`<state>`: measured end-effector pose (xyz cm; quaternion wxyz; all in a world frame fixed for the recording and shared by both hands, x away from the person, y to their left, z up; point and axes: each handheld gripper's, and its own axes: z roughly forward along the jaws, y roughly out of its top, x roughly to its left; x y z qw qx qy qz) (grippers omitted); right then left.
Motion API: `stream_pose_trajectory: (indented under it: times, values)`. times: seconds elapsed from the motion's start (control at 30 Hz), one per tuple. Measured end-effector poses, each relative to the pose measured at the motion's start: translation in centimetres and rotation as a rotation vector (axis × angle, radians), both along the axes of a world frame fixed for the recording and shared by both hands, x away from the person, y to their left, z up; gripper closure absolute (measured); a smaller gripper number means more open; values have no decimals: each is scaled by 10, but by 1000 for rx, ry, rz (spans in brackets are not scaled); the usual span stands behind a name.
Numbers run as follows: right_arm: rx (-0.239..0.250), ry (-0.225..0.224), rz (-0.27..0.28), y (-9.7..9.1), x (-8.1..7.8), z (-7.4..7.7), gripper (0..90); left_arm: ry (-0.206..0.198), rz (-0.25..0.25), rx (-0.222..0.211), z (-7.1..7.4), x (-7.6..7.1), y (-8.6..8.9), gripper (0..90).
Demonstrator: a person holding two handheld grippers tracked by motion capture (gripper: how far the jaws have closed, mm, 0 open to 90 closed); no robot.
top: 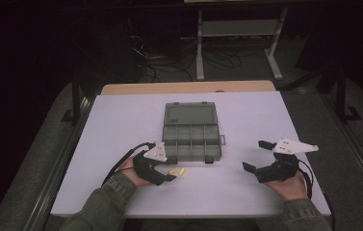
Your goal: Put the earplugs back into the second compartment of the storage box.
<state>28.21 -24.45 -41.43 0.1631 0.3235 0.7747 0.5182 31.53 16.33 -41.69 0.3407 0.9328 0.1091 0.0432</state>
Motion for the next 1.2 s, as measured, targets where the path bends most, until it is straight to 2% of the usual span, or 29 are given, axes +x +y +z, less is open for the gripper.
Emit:
stream_pose_trajectory:
  times: [0.2, 0.3, 0.53, 0.6, 0.73, 0.77, 0.93, 1.07, 1.2]
  values:
    - [1, -2, 3, 0, 0, 0, 0, 6, 8, 27, -6, 5, -4, 457]
    - [-2, 0, 4, 1, 0, -1, 0, 12, 11, 44, -9, 8, -5, 526]
    - [-3, 2, 7, 1, 0, -1, 0, 27, 11, 65, -14, 11, -7, 594]
    - [-3, 3, 5, 1, 0, -1, 0, 32, 16, 60, -14, 11, -7, 597]
    - [-2, 3, 5, 1, 0, -1, 0, 25, 18, 76, -16, 11, -10, 688]
    - [-2, 3, 5, 1, 0, -1, 0, 26, 21, 82, -17, 12, -10, 688]
    - [-3, 6, 5, 1, 0, -2, 0, 21, 13, 78, -16, 13, -10, 797]
    - [1, 3, 4, 1, 0, -2, 0, 6, 6, 81, -15, 12, -9, 810]
    - [2, 6, 2, 0, 0, -2, 0, 3, 5, 58, -6, 12, -7, 815]
